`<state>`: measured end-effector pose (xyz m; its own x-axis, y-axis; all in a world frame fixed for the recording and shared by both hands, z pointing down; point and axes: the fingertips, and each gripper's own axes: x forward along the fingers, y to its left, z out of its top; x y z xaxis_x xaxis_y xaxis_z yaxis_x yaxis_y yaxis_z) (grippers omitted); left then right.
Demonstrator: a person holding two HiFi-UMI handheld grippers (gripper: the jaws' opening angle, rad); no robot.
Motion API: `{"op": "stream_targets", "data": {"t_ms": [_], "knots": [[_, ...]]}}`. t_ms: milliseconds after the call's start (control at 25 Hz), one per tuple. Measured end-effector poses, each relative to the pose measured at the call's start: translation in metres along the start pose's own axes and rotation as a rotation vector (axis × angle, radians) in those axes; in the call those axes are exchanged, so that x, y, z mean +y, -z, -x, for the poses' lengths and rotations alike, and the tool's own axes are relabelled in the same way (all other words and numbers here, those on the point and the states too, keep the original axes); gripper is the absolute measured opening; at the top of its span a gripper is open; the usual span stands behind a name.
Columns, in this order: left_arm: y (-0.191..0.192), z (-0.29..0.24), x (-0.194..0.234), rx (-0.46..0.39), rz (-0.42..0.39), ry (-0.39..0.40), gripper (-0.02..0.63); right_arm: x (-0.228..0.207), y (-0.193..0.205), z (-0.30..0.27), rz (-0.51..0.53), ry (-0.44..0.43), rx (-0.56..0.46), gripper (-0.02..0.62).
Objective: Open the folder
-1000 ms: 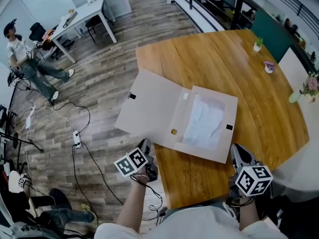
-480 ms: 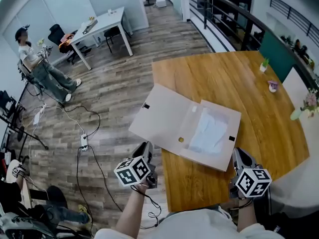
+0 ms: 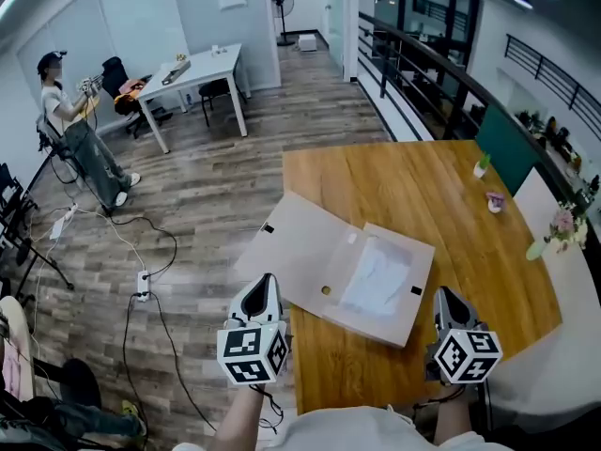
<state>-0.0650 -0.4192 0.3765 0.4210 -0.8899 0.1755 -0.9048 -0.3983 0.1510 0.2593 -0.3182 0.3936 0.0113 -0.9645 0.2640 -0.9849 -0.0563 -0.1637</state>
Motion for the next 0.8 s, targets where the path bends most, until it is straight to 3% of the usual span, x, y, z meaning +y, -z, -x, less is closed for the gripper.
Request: {"op": "stream_targets", "data": {"t_ms": [280,560,800], "knots": [[-0.005,0.004,-0.007,-0.007,-0.026,-0.004,0.003,-0.023,-0.012,0.026,0.037,0.097,-0.059,0.002],[0.002,-0.001,-0.012,0.014,-0.048,0.008,0.003,-0.042,0.002,0.039,0.011,0.160,-0.041,0.002],[0.008,-0.008,-0.020,0.018,-0.015,0.043,0.003,-0.053,0.011,0.045,0.047,0.209,0.012,-0.002]]}}
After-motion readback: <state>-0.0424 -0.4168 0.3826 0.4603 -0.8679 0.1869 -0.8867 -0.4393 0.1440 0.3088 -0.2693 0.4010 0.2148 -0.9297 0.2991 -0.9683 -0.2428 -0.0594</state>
